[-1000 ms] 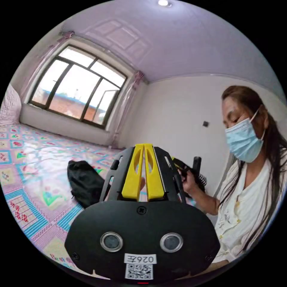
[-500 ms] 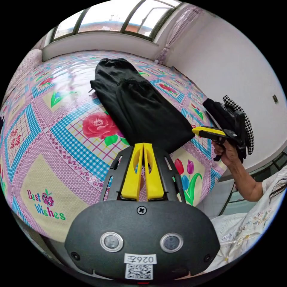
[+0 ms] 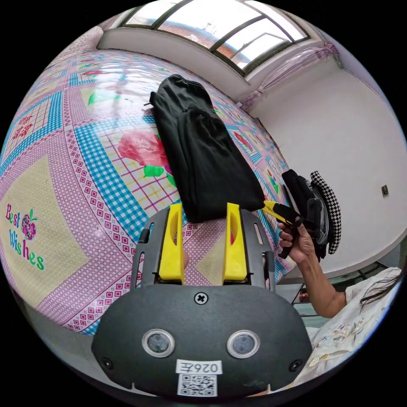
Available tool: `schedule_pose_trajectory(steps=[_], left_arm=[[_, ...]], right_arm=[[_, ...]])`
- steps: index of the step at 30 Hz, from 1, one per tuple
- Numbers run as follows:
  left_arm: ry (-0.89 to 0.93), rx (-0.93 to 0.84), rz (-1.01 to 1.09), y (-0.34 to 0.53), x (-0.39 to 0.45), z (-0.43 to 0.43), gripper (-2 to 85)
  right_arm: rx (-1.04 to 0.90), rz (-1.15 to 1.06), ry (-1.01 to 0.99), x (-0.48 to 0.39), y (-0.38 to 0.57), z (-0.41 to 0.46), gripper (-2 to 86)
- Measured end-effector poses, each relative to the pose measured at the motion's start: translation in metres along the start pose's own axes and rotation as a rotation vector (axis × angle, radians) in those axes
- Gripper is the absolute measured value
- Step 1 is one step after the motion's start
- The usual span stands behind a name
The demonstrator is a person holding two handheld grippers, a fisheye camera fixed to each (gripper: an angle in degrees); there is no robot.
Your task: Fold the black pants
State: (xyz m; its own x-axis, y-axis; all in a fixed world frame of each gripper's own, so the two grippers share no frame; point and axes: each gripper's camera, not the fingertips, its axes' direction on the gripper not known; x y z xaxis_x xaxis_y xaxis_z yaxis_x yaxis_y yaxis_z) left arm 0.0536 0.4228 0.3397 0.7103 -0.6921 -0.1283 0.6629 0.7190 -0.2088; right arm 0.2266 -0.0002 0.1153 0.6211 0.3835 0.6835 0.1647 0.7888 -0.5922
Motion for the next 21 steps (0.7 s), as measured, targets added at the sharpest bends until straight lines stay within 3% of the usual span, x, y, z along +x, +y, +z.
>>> schedule_pose_trajectory(steps=[5,10,21], left_arm=[[-0.038,-0.051,-0.028,-0.028,-0.010,0.005,7.6],[0.038,-0.071,-0.052,-0.044,-0.026,-0.001,5.5],[0.254,-0.138,-0.099,0.008,-0.036,-0.066,4.8]], right_arm=[[-0.011,-0.008,0.012,-0.002,-0.025,0.004,9.1],[-0.073,-0.062,0.070,-0.003,-0.054,0.013,2.6],[-0.209,-0.110,-0.182,0.014,-0.013,-0.058,-0.5]])
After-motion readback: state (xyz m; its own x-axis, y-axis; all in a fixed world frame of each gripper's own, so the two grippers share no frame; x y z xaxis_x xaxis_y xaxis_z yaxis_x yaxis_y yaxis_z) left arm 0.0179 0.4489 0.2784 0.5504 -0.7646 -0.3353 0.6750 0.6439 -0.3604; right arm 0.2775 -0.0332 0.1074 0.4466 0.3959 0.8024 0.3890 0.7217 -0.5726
